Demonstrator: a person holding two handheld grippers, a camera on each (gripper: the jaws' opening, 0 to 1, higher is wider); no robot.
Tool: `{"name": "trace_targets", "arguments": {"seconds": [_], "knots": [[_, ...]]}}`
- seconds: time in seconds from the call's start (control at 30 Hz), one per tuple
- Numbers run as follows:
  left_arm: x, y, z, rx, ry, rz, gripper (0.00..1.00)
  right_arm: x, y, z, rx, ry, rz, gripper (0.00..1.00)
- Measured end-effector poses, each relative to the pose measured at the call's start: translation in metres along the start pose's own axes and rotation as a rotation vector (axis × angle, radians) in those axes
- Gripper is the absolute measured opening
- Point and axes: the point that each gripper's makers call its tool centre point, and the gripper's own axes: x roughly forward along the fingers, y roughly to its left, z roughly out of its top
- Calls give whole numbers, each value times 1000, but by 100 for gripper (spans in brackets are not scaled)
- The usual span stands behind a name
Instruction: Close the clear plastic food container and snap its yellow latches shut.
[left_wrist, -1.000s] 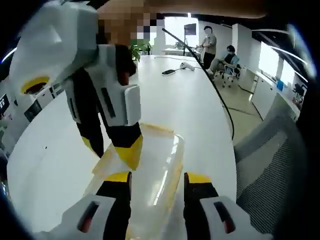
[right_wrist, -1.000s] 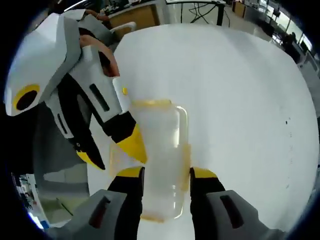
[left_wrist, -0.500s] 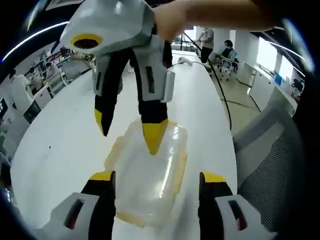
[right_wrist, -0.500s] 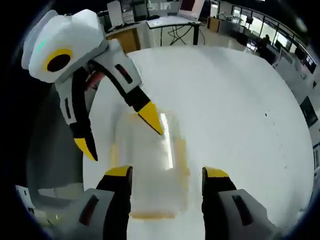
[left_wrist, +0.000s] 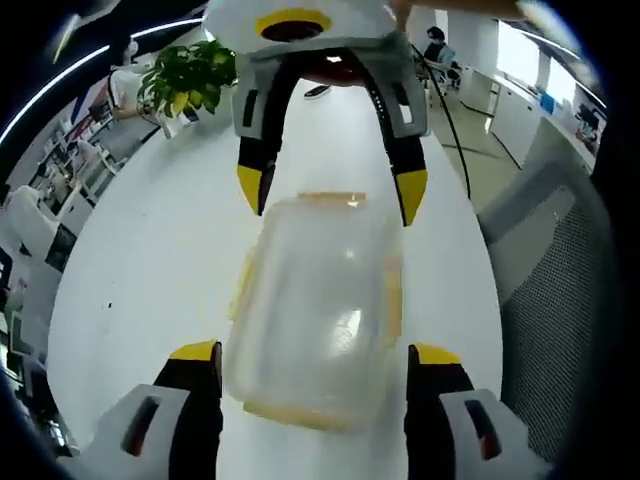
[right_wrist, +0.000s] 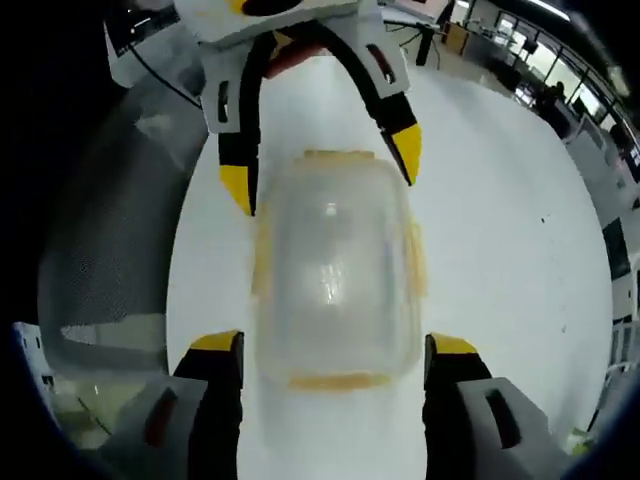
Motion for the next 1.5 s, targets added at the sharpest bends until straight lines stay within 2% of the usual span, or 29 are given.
{"name": "trace_targets", "arguments": {"seconds": [0.1,0.2,0.3,0.4,0.53,0.7,0.97,1.2,1.37,1.5], "knots": [[5,0,-3,48,29,-9,72,3,0,-1,-20,20,-11,74],[10,1,-7,53,56,-21,72,10,-1,-6,-46,52,-16,75],[12,2,-9,87,71,-19,72,10,-4,-4,-32,50,-18,75],[15,2,-10,71,73,-34,73,14,-9,-10,-50,84,-32,72],[20,2,-13,88,90,-27,74,18,-9,-9,-59,82,-47,73],[19,2,-13,83,76,-30,74,17,-9,-10,-59,49,-38,72],[17,0,-14,56,62,-11,73,20,-9,-8,-83,87,-33,72],[10,-5,-23,1,33,15,73,24,-6,3,-124,75,-25,72],[4,-5,-32,-13,41,24,74,29,-6,13,-147,87,-18,72],[-1,-5,-43,-15,61,24,74,32,-4,25,-148,66,-25,73]]}}
